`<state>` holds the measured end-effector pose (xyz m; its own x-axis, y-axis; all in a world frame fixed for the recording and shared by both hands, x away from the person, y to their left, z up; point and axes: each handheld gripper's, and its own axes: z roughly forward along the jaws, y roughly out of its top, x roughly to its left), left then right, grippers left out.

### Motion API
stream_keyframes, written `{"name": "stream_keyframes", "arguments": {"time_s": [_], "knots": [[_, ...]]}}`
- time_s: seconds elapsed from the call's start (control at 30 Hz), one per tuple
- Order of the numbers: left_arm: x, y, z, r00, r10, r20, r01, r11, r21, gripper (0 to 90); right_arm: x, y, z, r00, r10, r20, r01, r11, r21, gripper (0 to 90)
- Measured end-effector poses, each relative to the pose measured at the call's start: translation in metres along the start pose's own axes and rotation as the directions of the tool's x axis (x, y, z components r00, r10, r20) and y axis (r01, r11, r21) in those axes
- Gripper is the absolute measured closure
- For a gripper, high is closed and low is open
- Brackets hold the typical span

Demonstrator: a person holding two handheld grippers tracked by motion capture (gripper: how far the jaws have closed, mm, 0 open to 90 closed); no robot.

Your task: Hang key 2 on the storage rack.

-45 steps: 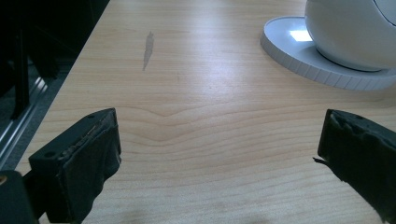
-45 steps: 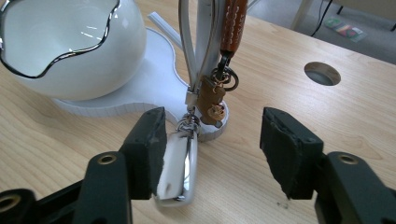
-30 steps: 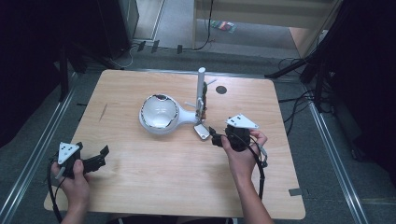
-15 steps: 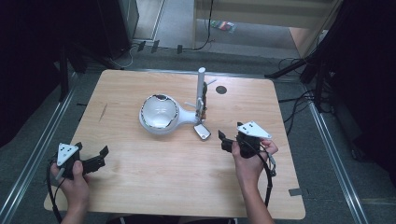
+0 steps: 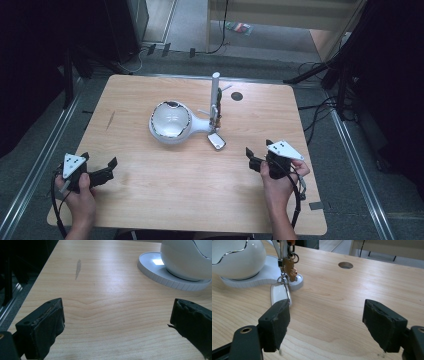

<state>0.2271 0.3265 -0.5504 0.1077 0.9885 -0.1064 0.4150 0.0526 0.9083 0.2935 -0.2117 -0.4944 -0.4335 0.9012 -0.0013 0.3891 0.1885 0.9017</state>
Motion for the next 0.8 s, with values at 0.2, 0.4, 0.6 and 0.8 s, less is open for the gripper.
{"name": "stream_keyframes", "arguments": {"time_s": [0.2, 0.4, 0.6, 0.8], "knots": [[0.0, 0.0, 0.0, 1.0, 0.007, 0.002, -0.007, 1.0, 0.001, 0.0, -0.01, -0.007, -0.01, 0.9997, 0.018, 0.018, -0.018, 1.0, -0.013, 22.8], [-0.002, 0.0, 0.0, 0.9998, 0.019, 0.011, -0.019, 0.9998, 0.005, 0.0, -0.017, -0.015, -0.018, 0.9984, 0.039, 0.04, -0.038, 0.999, -0.011, 22.3], [-0.003, 0.0, 0.001, 0.9994, 0.031, 0.017, -0.031, 0.9994, 0.013, 0.0, -0.034, -0.029, -0.03, 0.9934, 0.07, 0.09, -0.068, 0.997, -0.03, 20.8], [-0.003, 0.0, 0.001, 0.9994, 0.033, 0.014, -0.033, 0.9993, 0.019, 0.0, -0.047, -0.04, -0.038, 0.9906, 0.093, 0.101, -0.09, 0.995, -0.031, 21.2]]}}
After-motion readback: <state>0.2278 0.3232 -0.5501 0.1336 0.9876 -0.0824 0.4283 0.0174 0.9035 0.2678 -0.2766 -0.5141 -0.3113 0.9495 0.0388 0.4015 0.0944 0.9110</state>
